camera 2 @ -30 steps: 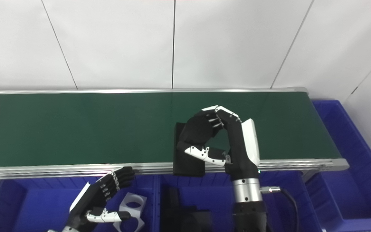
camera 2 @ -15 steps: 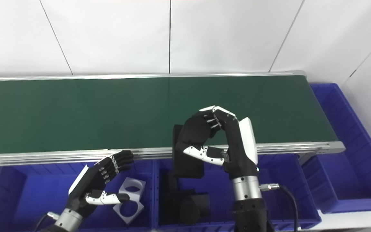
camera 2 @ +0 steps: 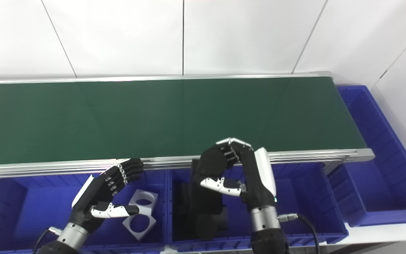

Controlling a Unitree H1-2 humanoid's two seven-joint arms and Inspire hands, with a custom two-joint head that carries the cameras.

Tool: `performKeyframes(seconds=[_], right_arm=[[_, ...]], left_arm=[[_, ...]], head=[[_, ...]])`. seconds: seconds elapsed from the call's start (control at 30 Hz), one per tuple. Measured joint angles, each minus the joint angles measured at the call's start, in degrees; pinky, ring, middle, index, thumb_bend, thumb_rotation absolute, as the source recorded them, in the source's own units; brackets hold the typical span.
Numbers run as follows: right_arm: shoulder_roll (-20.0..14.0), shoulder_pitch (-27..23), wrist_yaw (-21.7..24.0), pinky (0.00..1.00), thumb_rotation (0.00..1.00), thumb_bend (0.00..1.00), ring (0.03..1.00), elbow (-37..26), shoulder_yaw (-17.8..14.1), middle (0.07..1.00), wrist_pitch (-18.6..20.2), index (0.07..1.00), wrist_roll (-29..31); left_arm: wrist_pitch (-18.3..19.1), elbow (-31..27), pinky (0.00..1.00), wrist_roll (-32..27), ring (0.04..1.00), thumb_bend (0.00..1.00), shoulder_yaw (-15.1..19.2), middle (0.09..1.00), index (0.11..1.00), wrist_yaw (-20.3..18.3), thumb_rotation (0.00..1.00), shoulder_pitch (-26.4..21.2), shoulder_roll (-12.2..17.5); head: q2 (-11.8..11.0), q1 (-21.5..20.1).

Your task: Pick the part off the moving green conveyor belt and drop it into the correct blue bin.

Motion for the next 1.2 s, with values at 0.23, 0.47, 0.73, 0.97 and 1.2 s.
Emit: performKeyframes(seconds=[0.23, 0.47, 0.73, 0.97, 1.2], right_arm=[[-0.5, -0.2, -2.5, 0.4, 0.0, 0.5, 0.457, 4.9, -0.1, 0.487, -2.7, 0.479, 0.3], [-0.6, -0.6, -3.0, 0.37, 0.0, 0.5, 0.454, 7.8, -0.2, 0.494, -2.9, 0.481, 0.3], [-2.6, -1.1, -3.5, 0.37, 0.0, 0.5, 0.448, 9.2, -0.3, 0.5, -3.0, 0.479, -1.1], [-4.6, -1.2, -5.2, 0.39, 0.0, 0.5, 0.421, 11.7, 0.6, 0.495, -3.1, 0.497, -4.7], [-6.0, -1.4, -6.0, 0.38, 0.0, 0.5, 0.407, 13.8, 1.8, 0.49, -3.3, 0.508, -6.7]], left_arm=[[0.3, -1.1, 0.82, -0.8, 0.826, 1.0, 0.2, 0.819, 0.792, 0.0, 0.18, 0.6, 0.5], [1.0, -1.5, 0.81, -0.8, 0.83, 1.0, 0.4, 0.824, 0.796, -0.1, 0.19, 0.8, 1.4], [1.7, -3.3, 0.81, -1.2, 0.828, 1.0, 0.5, 0.815, 0.794, -0.3, 0.19, 1.0, 1.8], [2.2, -3.3, 0.81, -1.8, 0.827, 1.0, 0.5, 0.815, 0.794, -0.3, 0.2, 1.0, 2.1], [2.2, -3.3, 0.8, -1.8, 0.825, 1.0, 0.5, 0.811, 0.789, -0.3, 0.19, 1.0, 2.3]], head=[[0.5, -0.2], [0.8, -1.1], [1.4, -1.7], [1.7, -1.9], [2.0, -2.2]])
